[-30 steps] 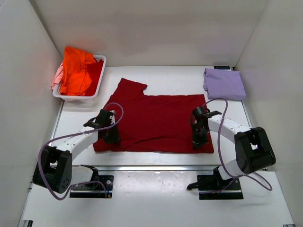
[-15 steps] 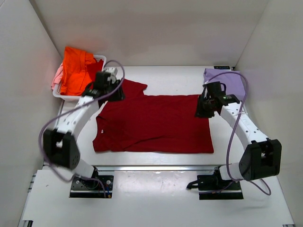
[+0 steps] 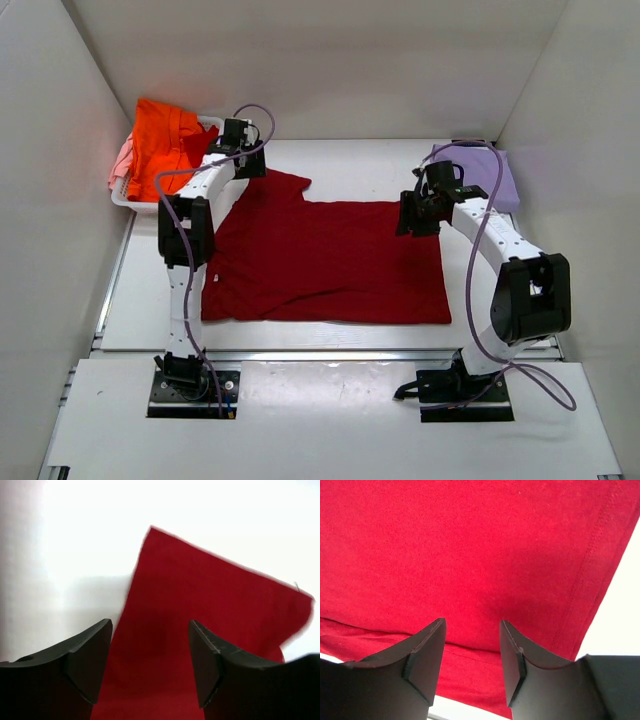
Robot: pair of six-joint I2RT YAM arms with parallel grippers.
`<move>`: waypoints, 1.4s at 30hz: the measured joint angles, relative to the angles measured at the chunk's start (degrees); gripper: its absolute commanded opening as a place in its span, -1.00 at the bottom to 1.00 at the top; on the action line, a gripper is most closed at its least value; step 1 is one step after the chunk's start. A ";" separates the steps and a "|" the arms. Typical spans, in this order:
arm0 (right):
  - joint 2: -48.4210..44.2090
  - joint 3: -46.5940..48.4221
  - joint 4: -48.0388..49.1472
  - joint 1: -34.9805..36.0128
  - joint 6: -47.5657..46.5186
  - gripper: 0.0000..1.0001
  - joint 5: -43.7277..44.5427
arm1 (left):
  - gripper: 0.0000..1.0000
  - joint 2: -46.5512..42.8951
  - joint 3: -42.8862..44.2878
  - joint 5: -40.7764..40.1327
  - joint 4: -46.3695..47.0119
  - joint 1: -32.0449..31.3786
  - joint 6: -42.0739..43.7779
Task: Fold and stack the t-shirts
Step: Grap the side of the flattened tshirt furthest away from the robot with both arms
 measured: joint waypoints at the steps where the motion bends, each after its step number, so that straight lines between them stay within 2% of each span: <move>1: 0.31 0.00 0.26 0.00 -0.22 -0.05 -0.22 | 0.48 1.79 2.45 -0.55 -0.98 0.09 0.24; 4: 1.22 0.00 0.98 -0.39 -0.66 -0.03 -0.85 | 0.50 7.89 11.58 -0.79 -5.22 0.48 0.94; 7: 1.97 0.00 1.55 -1.49 -0.83 -0.03 -1.51 | 0.49 12.13 17.11 -0.68 -9.25 0.63 1.09; 11: 3.02 0.26 1.79 -2.71 -1.03 -0.01 -1.81 | 0.52 13.53 17.92 -1.22 -13.20 0.52 1.51; 14: 3.69 1.14 1.84 -3.26 -1.27 -0.01 -1.86 | 0.43 13.53 18.08 -1.25 -14.82 0.48 1.33; 17: 3.78 1.73 2.08 -3.39 -1.44 -0.01 -1.86 | -0.06 13.53 18.21 -0.68 -15.91 0.59 1.29; 19: 3.80 1.77 2.45 -3.69 -1.49 0.01 -1.84 | -0.70 13.53 18.21 0.11 -16.37 0.68 1.31; 21: 3.93 1.77 2.91 -4.13 -1.46 0.10 -1.60 | -1.00 13.51 18.21 1.22 -17.05 0.92 1.75; 22: 4.09 1.77 3.41 -4.52 -1.38 0.17 -1.29 | -1.00 13.51 18.21 1.57 -17.25 0.98 1.79; 29: 10.01 4.11 9.11 -9.33 -0.90 0.23 3.50 | -1.00 12.83 16.94 2.38 -16.61 0.94 2.75; 33: 18.10 11.02 10.27 -11.56 -0.52 0.29 5.73 | -1.00 12.11 15.58 2.75 -15.87 0.70 3.04; 42: 32.22 25.62 9.11 -11.56 -0.33 0.26 7.85 | -1.00 11.82 15.08 4.31 -15.72 0.72 3.08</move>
